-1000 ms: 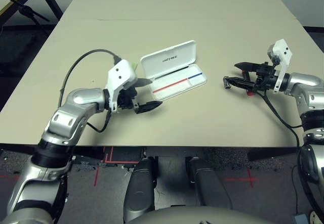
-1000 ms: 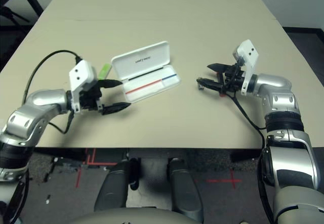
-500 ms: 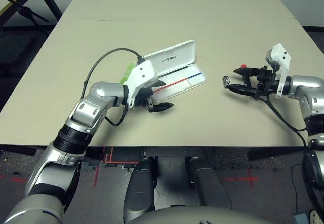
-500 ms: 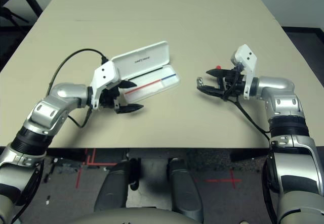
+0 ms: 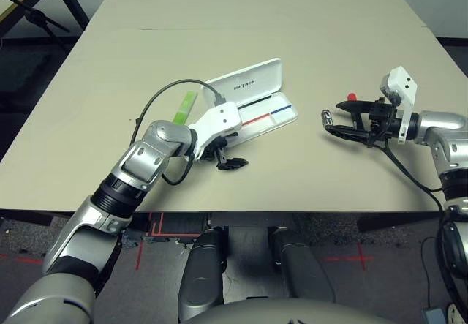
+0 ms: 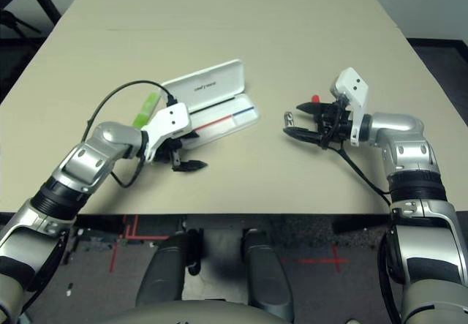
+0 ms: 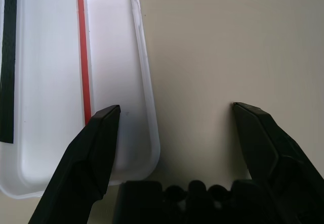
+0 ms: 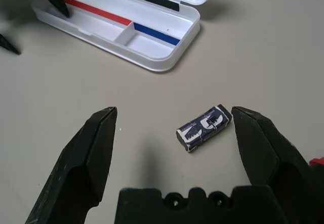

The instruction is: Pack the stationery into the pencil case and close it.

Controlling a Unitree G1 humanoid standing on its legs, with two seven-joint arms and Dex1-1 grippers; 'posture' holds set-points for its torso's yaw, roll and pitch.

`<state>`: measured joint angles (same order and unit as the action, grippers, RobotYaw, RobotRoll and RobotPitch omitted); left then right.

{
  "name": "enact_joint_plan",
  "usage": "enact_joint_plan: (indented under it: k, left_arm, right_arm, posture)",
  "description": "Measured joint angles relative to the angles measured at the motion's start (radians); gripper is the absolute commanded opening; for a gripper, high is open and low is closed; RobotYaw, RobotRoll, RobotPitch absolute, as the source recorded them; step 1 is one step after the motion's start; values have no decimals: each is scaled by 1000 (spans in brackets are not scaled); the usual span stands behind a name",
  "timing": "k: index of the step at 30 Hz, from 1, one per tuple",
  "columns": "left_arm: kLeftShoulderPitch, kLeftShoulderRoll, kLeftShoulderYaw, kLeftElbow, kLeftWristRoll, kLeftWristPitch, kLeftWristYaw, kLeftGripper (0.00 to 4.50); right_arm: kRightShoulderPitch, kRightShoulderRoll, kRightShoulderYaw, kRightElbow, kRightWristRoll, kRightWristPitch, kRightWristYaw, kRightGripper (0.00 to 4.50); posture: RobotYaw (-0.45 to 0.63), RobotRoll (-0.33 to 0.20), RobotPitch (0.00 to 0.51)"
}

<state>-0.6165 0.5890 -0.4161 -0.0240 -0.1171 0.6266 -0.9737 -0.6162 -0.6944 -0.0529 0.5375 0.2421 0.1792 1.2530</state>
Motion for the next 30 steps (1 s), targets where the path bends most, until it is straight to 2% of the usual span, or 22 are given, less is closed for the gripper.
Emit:
enact_joint_plan:
  k: [2,4,12,25,30]
  left_arm:
    - [-1,0,0,2,5,0,-3,3870]
    - [-4,0,0,4,8,0,-6,3188]
    - [-29,-1,9,34,26,1,-10,25]
    - [-40,19,4,32,52,-53,-64,25]
    - [-37,53,-8,-44,52,-96,-140,25]
  right_arm:
    - [1,0,0,-1,0,0,-1,4500]
    - [1,0,0,-4,0,0,-2,4500]
    - [3,0,0,-9,0,0,-2,4500]
    - [8,-2,0,-24,0,10,0,4500]
    - [9,-2,0,-24,0,11,2,4500]
  posture:
    - [-9,0,197]
    - [-9,0,197]
    - [-14,0,186]
    - [-12,0,187]
    - [-12,0,185]
